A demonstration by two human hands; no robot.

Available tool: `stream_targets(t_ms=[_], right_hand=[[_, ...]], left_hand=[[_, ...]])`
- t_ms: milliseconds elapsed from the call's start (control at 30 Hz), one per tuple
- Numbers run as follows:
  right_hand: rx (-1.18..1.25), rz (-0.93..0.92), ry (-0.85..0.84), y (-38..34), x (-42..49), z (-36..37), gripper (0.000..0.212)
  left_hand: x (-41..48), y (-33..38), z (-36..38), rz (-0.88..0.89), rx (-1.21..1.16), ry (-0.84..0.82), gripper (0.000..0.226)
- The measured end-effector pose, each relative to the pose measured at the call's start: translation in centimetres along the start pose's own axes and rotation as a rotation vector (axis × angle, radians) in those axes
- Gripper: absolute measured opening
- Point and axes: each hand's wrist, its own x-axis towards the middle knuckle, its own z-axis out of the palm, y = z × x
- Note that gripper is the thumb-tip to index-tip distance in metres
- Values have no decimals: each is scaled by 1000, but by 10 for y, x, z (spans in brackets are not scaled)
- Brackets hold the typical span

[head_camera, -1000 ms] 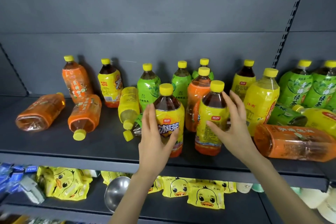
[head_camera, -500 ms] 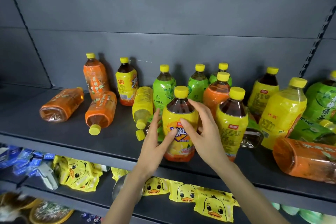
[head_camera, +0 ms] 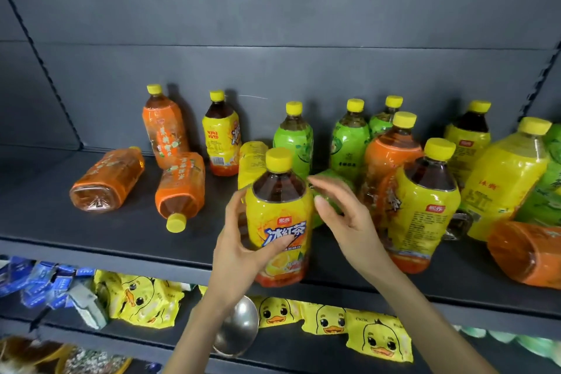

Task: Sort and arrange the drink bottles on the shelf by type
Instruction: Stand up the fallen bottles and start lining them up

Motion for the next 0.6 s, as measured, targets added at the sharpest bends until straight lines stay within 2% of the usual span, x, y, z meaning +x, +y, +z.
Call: stream_targets(t_ms=[67,133,233,333,600], right_hand=[[-155,8,82,15,2,4,29],[-355,50,86,28,3,5,28],[-577,91,-29,40,3,12,45],[-808,19,-166,49,5,24,62],[-1288,7,-528,52,39,22,94]], left_hand=[[0,-4,-23,6,-4,9,93],[1,-6,-44,10,-18,14,93],[7,-11,-72,-6,-31,19,93],[18,-27,-91,-21,-2,35,97],[43,-48,-97,-36,133,60,97]])
